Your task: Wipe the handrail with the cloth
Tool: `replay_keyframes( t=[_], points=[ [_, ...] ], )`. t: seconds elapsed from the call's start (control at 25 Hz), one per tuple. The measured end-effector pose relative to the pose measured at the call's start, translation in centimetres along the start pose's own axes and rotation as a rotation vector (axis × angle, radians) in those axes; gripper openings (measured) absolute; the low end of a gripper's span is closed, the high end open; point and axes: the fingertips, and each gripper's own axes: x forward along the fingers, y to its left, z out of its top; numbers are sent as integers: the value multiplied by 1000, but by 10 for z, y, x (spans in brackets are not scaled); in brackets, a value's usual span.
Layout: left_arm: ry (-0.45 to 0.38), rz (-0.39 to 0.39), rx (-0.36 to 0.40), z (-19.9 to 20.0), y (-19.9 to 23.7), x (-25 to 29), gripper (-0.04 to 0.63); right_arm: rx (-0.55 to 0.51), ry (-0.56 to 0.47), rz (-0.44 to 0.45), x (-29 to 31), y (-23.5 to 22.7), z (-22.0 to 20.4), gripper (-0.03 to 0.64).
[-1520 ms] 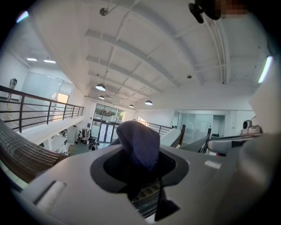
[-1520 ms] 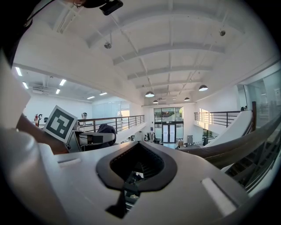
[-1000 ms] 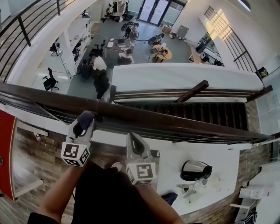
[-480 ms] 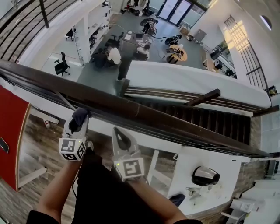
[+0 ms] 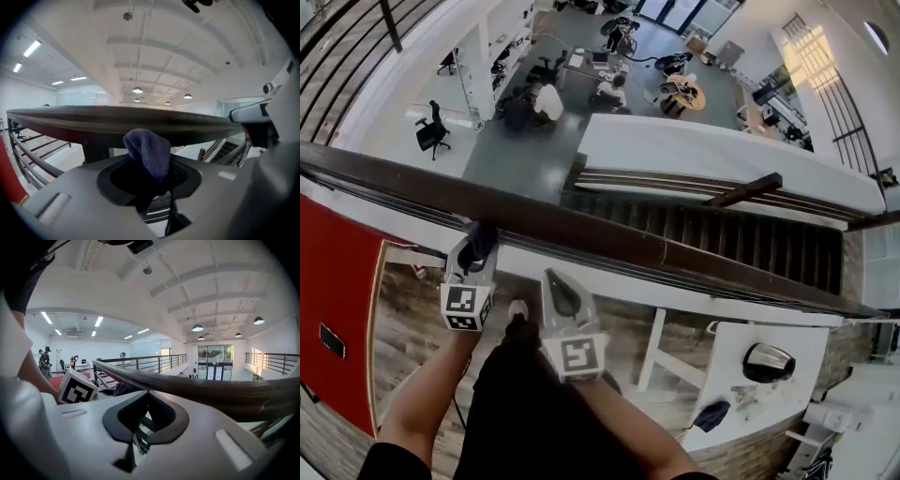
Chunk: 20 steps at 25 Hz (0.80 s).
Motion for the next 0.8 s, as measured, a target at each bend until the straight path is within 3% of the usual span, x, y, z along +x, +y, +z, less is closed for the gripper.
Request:
replay_keyframes(
  t=[0.2, 0.6, 0.8],
  points=[
    [62, -72, 9, -21, 16, 16, 130, -1, 63, -31, 9, 22, -12, 2],
    [115, -102, -27, -54, 15, 61, 129, 5, 122, -139, 3, -3, -29, 2],
    [135, -125, 43, -67, 19, 78, 130, -11, 131, -130, 7, 3, -29, 2]
  ],
)
